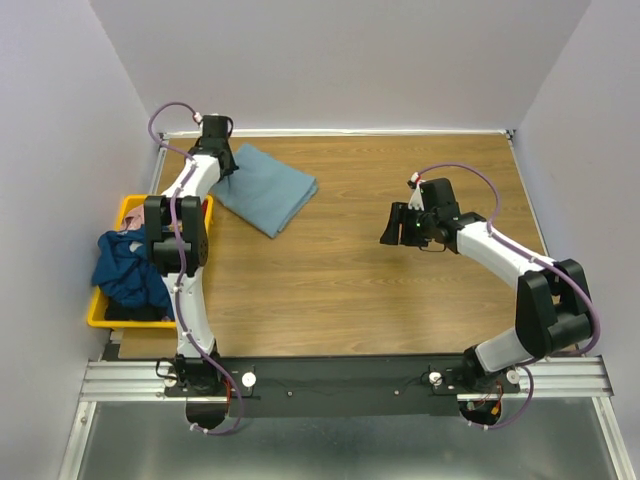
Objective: Fold and stack the t-shirts
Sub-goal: Neatly place the folded tshirt to the corner
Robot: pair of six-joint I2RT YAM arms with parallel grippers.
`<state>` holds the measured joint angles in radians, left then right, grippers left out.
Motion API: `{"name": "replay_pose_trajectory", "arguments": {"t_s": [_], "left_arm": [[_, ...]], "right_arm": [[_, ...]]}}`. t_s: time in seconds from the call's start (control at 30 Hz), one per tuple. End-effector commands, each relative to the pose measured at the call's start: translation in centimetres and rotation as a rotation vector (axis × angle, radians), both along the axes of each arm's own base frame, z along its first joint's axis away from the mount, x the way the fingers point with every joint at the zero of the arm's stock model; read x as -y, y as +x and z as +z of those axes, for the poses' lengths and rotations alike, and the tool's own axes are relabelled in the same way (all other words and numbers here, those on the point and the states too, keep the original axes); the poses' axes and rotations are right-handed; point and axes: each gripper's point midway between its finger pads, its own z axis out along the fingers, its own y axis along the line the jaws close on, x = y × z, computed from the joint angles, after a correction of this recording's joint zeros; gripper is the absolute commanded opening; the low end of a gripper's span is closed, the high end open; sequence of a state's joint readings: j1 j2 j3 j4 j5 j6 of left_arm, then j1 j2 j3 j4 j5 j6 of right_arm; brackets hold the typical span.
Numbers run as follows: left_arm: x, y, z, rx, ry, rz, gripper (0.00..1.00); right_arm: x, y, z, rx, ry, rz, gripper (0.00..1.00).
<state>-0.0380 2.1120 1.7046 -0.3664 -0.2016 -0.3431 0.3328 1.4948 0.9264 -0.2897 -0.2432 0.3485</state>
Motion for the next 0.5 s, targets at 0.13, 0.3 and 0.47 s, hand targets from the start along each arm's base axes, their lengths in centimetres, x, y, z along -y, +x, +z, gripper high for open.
{"name": "replay_pose_trajectory", "arguments": {"t_s": [0.13,0.3,0.47], "left_arm": [[-7.0,2.7,-0.9,-0.022,0.085,0.117,0.0],[-10.4,3.7,-0.3,0.013,0.078,0.189,0.0],[-13.8,4.1,-0.1,0.043,0.064,0.262,0.0]], "right_arm": [[-0.3,0.8,-0.7,-0.022,-0.019,0.009,0.67],[-0.5,0.9,-0.9,-0.038,-0.013,0.013,0.67],[-0.5,0.8,-0.7,-0.046,-0.017,0.01,0.67]]}}
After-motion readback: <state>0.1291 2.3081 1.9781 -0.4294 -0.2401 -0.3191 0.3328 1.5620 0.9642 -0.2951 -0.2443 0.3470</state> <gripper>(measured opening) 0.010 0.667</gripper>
